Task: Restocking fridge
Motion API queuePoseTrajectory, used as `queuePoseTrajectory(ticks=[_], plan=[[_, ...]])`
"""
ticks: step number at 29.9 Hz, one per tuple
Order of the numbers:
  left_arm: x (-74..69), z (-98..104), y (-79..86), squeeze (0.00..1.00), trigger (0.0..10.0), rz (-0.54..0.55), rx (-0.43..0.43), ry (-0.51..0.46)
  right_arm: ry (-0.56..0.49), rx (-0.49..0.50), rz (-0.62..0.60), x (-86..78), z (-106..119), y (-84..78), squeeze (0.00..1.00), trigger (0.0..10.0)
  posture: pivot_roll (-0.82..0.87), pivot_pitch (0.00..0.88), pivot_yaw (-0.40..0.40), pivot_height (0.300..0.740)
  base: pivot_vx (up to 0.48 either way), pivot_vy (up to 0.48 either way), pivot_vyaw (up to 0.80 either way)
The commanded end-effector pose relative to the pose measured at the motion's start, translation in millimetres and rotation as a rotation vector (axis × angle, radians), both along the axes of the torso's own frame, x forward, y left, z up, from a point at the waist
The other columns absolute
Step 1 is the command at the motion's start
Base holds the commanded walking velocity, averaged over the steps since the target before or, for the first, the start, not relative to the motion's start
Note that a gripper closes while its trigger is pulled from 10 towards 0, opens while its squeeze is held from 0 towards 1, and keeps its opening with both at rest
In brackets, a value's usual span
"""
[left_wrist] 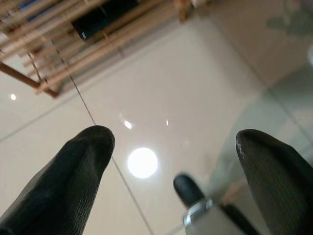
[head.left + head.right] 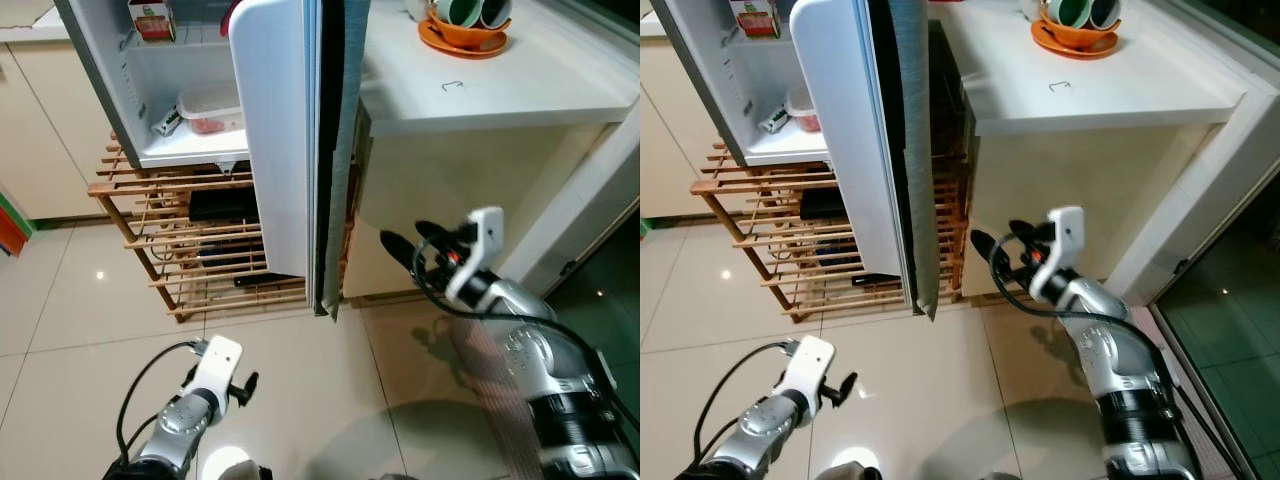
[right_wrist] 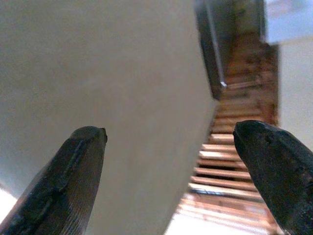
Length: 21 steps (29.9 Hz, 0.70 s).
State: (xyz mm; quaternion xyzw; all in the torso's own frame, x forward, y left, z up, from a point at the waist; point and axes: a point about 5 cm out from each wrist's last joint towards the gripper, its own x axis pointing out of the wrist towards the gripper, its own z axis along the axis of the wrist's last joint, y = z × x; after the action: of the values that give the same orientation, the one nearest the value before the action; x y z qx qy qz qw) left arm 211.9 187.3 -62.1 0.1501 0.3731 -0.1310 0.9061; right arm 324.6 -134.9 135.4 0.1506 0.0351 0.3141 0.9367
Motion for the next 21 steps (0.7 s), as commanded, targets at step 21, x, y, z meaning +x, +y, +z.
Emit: queuePoseTrajectory(ticks=[21], plan=[[-0.6,-3,0.9,0.00,10.0,0.024,0.045,0.016,-0.161,0.228,0.506,-7.4,70,169.1,0.00,10.0,-0.10,0.065,-0.095,0.740,0.000,0.000,0.00]])
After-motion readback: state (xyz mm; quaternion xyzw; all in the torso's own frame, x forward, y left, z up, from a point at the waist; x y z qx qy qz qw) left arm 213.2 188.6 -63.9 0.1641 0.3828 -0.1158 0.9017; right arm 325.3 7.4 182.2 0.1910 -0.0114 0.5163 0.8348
